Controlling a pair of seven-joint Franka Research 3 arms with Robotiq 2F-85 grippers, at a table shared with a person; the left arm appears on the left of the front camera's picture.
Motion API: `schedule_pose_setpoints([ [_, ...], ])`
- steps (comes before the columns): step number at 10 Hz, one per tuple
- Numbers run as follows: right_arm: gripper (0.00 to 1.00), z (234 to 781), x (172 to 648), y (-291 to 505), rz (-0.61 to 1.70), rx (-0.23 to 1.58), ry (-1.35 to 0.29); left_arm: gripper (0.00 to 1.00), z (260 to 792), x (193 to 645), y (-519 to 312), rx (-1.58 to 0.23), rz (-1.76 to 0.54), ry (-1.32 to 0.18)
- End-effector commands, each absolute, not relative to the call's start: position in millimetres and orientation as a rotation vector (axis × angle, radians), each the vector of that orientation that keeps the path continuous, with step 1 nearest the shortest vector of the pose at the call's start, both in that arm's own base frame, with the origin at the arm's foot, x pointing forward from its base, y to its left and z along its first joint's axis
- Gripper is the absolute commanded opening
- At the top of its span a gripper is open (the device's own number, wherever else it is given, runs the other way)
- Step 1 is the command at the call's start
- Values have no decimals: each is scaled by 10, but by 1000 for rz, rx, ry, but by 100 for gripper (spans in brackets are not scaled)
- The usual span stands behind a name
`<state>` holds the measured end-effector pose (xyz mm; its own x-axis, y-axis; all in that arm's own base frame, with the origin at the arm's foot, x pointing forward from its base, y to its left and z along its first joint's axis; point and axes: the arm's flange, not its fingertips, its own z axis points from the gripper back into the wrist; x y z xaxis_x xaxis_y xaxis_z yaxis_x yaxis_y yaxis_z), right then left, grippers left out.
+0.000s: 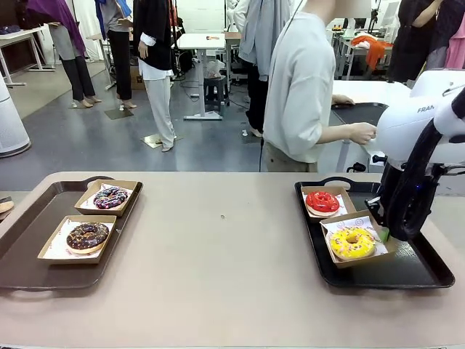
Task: Individually package the donuts and arrange them on the tray.
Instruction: Place the picked Paper togo box on the Handle tray.
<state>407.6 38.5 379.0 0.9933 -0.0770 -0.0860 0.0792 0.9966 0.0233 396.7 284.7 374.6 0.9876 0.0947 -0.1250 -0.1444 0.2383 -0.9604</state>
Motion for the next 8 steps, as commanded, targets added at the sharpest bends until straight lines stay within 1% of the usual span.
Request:
schedule_pose_setpoints([
  [1, 1, 3668, 4206, 396, -91, 58, 99, 100, 3768, 3955, 2858, -1318, 167, 40],
  [3, 1, 3592, 4279, 395, -80, 67, 141, 100, 3768, 3955, 2858, -1318, 167, 40],
  [4, 61, 3588, 4286, 395, -72, 74, 152, 100, 3768, 3955, 2858, -1318, 167, 40],
  [5, 61, 3606, 4281, 399, -76, 75, 154, 100, 3768, 3955, 2858, -1318, 167, 40],
  [6, 100, 3631, 4269, 404, -77, 73, 156, 100, 3768, 3955, 2858, -1318, 167, 40],
  [7, 65, 3648, 4259, 405, -78, 73, 155, 100, 3768, 3955, 2858, -1318, 167, 40],
  [8, 100, 3653, 4255, 406, -78, 75, 154, 100, 3768, 3955, 2858, -1318, 167, 40],
])
